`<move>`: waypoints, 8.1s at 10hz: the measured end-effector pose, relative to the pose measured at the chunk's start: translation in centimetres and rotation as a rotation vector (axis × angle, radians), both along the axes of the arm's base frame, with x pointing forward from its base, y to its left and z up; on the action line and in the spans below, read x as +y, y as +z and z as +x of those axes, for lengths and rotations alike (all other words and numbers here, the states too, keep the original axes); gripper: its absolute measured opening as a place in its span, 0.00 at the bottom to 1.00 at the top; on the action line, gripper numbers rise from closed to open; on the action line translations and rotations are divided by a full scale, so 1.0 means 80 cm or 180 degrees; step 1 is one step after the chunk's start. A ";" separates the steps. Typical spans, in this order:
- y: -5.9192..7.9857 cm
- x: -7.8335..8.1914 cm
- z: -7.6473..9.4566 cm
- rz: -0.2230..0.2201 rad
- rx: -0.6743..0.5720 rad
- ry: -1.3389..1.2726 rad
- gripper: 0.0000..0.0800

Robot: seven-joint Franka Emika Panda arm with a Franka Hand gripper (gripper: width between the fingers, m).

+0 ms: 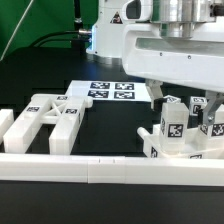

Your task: Assemble chair

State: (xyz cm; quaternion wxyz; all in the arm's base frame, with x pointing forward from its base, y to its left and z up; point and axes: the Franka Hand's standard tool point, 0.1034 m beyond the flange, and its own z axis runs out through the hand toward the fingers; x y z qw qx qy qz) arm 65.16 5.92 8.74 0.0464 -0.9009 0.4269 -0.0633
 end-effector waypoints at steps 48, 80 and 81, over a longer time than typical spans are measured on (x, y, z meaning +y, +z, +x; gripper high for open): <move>0.013 -0.025 -0.002 0.0200 0.0428 0.0113 0.81; -0.007 -0.012 -0.014 0.0000 0.0787 0.1753 0.36; -0.007 -0.012 -0.014 0.0021 0.0797 0.1481 0.36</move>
Offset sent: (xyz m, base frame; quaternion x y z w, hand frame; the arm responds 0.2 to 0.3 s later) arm -0.0047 -0.0098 0.0055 -0.0642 -0.0180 -0.3151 0.9467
